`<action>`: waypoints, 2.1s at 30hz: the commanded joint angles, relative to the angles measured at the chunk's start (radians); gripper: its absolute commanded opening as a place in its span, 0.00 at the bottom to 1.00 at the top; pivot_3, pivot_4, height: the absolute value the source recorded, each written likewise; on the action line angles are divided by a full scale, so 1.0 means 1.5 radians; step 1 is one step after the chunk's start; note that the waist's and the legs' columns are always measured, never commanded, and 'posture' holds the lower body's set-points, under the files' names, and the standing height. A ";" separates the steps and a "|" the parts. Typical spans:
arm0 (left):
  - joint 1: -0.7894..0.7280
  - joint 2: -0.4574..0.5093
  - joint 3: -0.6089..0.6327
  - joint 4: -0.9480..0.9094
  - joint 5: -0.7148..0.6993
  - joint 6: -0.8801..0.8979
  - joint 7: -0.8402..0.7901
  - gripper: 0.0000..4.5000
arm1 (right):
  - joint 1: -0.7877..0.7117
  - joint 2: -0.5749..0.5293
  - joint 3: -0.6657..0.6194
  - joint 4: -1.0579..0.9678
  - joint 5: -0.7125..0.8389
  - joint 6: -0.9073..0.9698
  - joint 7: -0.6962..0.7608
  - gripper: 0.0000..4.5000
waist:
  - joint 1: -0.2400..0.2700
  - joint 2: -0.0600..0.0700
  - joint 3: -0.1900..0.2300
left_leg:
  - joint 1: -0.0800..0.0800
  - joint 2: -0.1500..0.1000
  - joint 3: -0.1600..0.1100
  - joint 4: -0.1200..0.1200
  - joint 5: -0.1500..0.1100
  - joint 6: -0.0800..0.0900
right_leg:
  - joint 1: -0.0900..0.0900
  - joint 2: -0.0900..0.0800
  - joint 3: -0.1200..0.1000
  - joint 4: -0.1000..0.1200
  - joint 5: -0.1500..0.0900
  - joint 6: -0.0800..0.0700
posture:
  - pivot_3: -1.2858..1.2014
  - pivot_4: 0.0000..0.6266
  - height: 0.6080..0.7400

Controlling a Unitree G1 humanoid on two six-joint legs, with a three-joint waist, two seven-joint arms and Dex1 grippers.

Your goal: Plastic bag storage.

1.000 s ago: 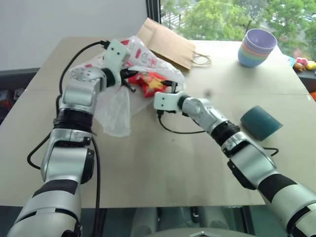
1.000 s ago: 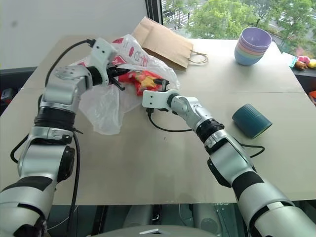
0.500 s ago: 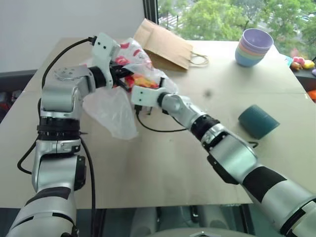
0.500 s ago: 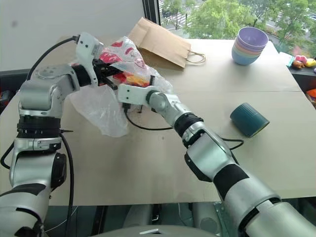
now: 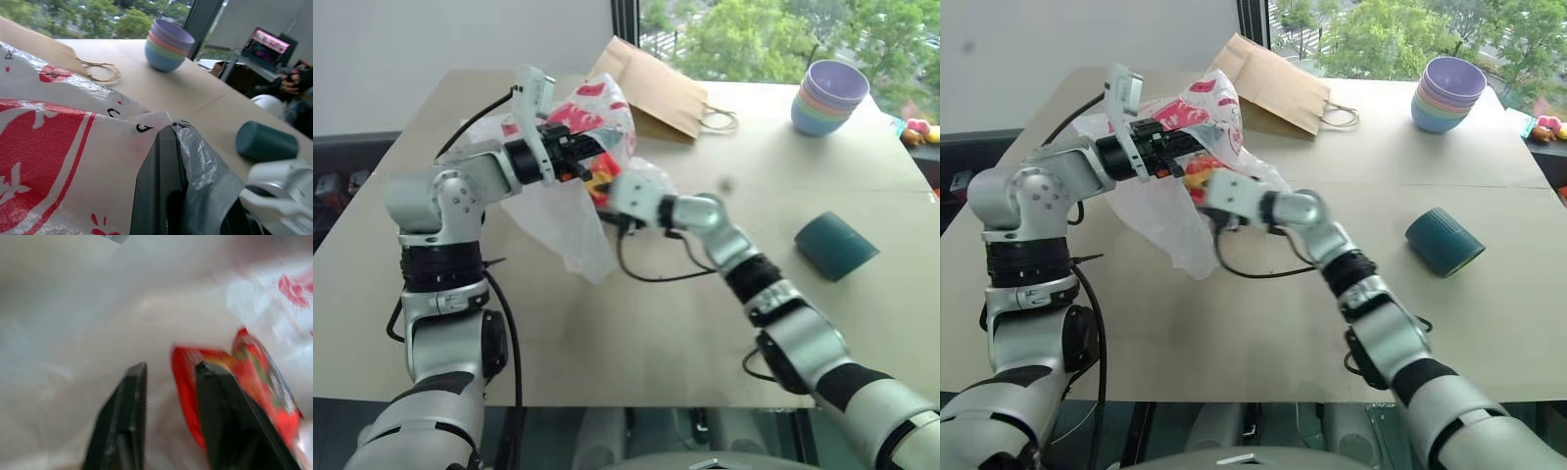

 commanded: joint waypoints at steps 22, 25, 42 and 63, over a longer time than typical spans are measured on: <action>-0.065 -0.069 -0.042 0.158 0.014 -0.111 0.030 0.00 | 0.547 -0.200 -0.493 -1.006 0.146 0.904 -0.190 0.96 | 0.021 0.000 0.000 | 0.003 0.000 0.001 0.005 -0.001 0.001 | 0.003 0.002 -0.001 0.003 -0.002 -0.002 | 0.52 0.24 1.00; -0.069 -0.074 -0.048 0.171 0.023 -0.126 0.027 0.00 | 0.568 -0.152 -0.543 -1.006 0.203 0.948 -0.216 0.96 | 0.018 0.000 0.000 | 0.003 0.000 0.001 0.006 -0.001 0.001 | 0.003 0.002 -0.001 0.003 -0.002 -0.002 | 0.52 0.24 1.00; -0.020 -0.054 -0.038 0.049 0.013 -0.091 0.060 0.00 | 0.521 -0.137 -0.497 -0.702 0.258 0.755 -0.257 0.50 | 0.015 0.001 0.000 | 0.004 0.001 0.001 0.005 -0.001 0.001 | 0.003 0.003 0.000 0.003 -0.002 -0.002 | 0.52 0.24 1.00; -0.050 -0.029 -0.069 0.056 0.024 -0.103 0.060 0.00 | 0.262 -0.089 -0.202 -0.766 0.570 0.942 -0.338 0.01 | 0.015 0.001 0.000 | 0.003 0.001 0.000 0.005 -0.001 0.001 | 0.003 0.003 -0.001 0.002 -0.002 -0.002 | 0.52 0.24 1.00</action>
